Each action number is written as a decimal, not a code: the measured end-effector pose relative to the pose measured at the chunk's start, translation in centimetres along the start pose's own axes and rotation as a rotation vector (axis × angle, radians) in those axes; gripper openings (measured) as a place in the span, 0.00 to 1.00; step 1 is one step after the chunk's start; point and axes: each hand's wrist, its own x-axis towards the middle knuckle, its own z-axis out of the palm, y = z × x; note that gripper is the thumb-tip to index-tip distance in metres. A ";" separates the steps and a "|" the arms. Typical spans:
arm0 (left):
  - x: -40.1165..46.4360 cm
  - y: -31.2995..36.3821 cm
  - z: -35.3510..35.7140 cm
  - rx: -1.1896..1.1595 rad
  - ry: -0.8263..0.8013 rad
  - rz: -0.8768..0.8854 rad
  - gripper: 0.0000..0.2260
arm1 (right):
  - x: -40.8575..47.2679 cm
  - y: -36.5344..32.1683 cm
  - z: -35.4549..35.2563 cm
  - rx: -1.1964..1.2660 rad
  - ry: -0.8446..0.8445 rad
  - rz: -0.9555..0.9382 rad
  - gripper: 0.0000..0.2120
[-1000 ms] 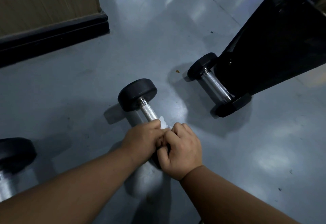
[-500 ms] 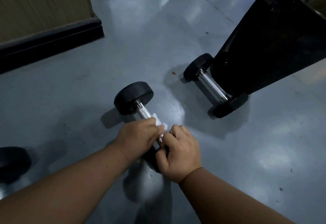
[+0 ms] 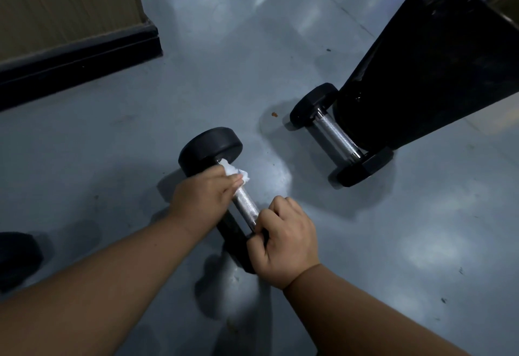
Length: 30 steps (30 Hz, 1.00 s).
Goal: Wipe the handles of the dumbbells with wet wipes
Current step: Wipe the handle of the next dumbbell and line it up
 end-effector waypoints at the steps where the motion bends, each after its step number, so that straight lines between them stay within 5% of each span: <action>1: -0.1 0.1 0.1 -0.033 0.011 -0.044 0.13 | 0.0 0.0 0.0 0.000 -0.004 0.000 0.03; 8: -1.9 2.8 0.7 0.006 -0.108 0.237 0.10 | 0.1 0.3 -0.2 0.018 -0.013 -0.002 0.03; 13: 0.2 0.1 0.2 -0.022 0.037 -0.062 0.17 | 0.4 0.4 -0.4 0.027 -0.004 0.002 0.03; 18: -2.0 3.4 0.5 -0.068 -0.154 0.174 0.06 | 0.3 0.5 -0.4 0.032 -0.017 0.008 0.04; 20: -1.6 2.9 0.7 -0.003 -0.106 0.276 0.07 | 0.4 0.6 -0.4 0.033 -0.020 0.010 0.04; 25: 0.6 -0.8 0.1 -0.012 0.039 -0.046 0.17 | 0.3 0.6 -0.6 0.027 -0.027 0.023 0.04; 30: -2.6 2.6 1.4 -0.088 -0.138 0.222 0.07 | 0.3 0.8 -0.4 0.032 -0.027 0.025 0.05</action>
